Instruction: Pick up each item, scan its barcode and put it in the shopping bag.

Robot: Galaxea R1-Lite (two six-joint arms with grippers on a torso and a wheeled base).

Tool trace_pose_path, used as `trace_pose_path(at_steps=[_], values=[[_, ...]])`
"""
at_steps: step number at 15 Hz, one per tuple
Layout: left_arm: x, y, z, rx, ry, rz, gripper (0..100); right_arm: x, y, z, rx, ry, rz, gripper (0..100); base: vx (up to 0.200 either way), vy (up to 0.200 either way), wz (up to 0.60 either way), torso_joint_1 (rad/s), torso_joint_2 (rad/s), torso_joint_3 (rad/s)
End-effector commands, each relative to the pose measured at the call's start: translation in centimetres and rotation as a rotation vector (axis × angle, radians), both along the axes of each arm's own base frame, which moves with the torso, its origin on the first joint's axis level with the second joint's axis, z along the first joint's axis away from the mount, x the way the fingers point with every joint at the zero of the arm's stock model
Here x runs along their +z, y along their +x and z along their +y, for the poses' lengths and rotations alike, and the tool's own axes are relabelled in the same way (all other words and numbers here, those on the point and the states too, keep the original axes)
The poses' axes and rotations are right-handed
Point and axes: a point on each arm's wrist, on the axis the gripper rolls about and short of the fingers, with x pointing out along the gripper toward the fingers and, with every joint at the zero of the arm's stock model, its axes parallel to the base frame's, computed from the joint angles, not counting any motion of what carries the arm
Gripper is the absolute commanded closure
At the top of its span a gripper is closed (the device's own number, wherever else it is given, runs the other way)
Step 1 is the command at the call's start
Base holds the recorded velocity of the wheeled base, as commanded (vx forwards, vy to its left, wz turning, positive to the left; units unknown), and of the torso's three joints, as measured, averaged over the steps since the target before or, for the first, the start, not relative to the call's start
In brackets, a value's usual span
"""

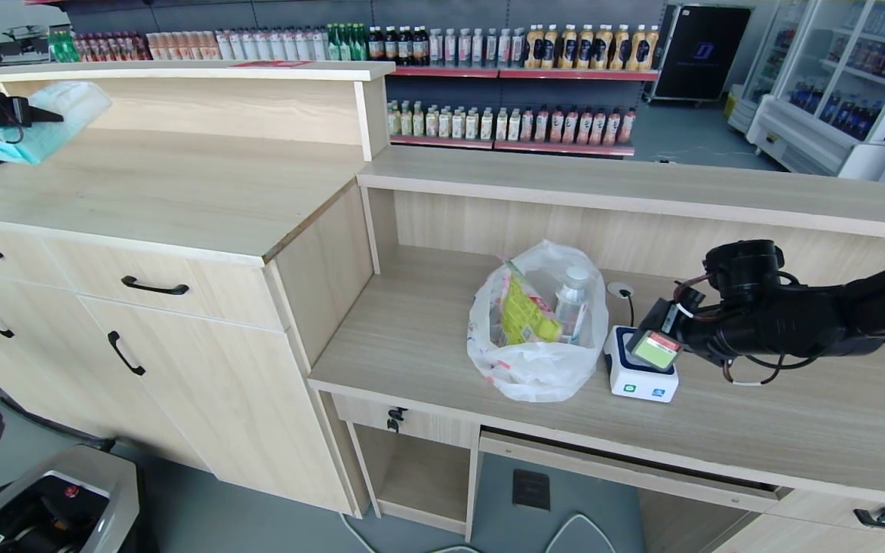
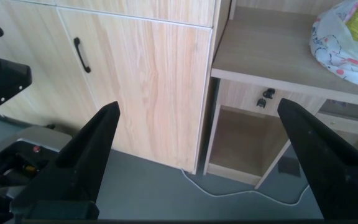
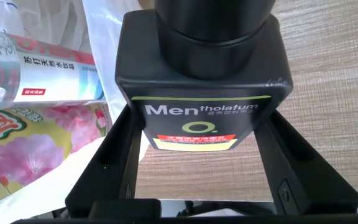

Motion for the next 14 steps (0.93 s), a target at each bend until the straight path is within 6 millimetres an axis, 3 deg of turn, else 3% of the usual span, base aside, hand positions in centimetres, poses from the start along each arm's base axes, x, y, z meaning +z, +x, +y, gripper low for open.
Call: trace_pose_path(at_steps=[1, 11, 12, 14], values=[[0.0, 0.0, 0.0, 0.001, 0.0, 0.0, 0, -0.2, 0.0, 0.0, 0.0, 0.0, 0.007, 100, 0.0, 0.0, 0.0, 0.0, 0.0, 0.0], [0.0, 0.0, 0.0, 0.001, 0.0, 0.0, 0, -0.4, 0.7, 0.0, 0.004, -0.002, -0.036, 100, 0.0, 0.0, 0.0, 0.0, 0.0, 0.0], [0.0, 0.0, 0.0, 0.001, 0.0, 0.0, 0, -0.1, 0.5, 0.0, 0.004, -0.002, -0.039, 100, 0.0, 0.0, 0.0, 0.0, 0.0, 0.0], [0.0, 0.0, 0.0, 0.001, 0.0, 0.0, 0, 2.7, -0.7, 0.3, 0.05, -0.056, -0.106, 100, 0.0, 0.0, 0.0, 0.0, 0.0, 0.0]])
